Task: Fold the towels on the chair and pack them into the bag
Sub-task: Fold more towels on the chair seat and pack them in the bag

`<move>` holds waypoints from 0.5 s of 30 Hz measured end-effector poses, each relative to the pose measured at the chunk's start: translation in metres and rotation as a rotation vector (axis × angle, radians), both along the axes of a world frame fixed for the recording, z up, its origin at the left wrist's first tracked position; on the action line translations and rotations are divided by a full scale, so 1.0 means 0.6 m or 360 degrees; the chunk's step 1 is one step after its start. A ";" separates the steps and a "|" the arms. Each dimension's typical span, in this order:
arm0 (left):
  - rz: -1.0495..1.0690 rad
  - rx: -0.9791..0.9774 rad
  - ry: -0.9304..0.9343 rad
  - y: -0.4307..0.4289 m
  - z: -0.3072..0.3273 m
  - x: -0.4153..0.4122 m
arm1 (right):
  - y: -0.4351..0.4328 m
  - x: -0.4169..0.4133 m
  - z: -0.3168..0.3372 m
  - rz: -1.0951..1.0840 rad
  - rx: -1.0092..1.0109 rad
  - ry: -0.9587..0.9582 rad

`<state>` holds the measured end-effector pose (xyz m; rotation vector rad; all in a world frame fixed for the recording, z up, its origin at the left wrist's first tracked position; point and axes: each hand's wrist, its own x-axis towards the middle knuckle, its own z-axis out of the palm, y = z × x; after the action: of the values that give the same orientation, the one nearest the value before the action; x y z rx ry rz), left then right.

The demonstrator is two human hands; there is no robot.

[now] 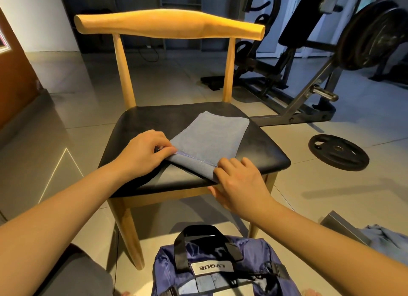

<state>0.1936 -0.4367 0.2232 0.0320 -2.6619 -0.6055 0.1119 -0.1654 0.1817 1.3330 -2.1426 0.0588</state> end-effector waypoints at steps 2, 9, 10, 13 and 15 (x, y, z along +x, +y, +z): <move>-0.0110 -0.0041 -0.0108 -0.010 0.001 0.008 | -0.002 -0.003 -0.003 -0.0026 -0.0001 0.0044; -0.0053 -0.0034 -0.0164 -0.005 -0.002 -0.004 | 0.000 -0.007 0.003 -0.0004 -0.0224 -0.0420; -0.0051 -0.0035 -0.0169 -0.004 -0.001 -0.009 | 0.003 -0.005 0.009 -0.0006 -0.0265 -0.0558; -0.0039 0.0014 -0.0249 -0.001 0.004 -0.027 | 0.009 -0.002 0.023 -0.0035 -0.0365 -0.0892; -0.0002 0.0052 -0.0359 0.001 0.006 -0.042 | 0.006 -0.008 0.030 -0.0112 -0.0407 -0.1067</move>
<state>0.1683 -0.4359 0.2270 0.1144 -2.8687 -0.6821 0.1070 -0.1616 0.1998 1.1874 -2.6008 0.8258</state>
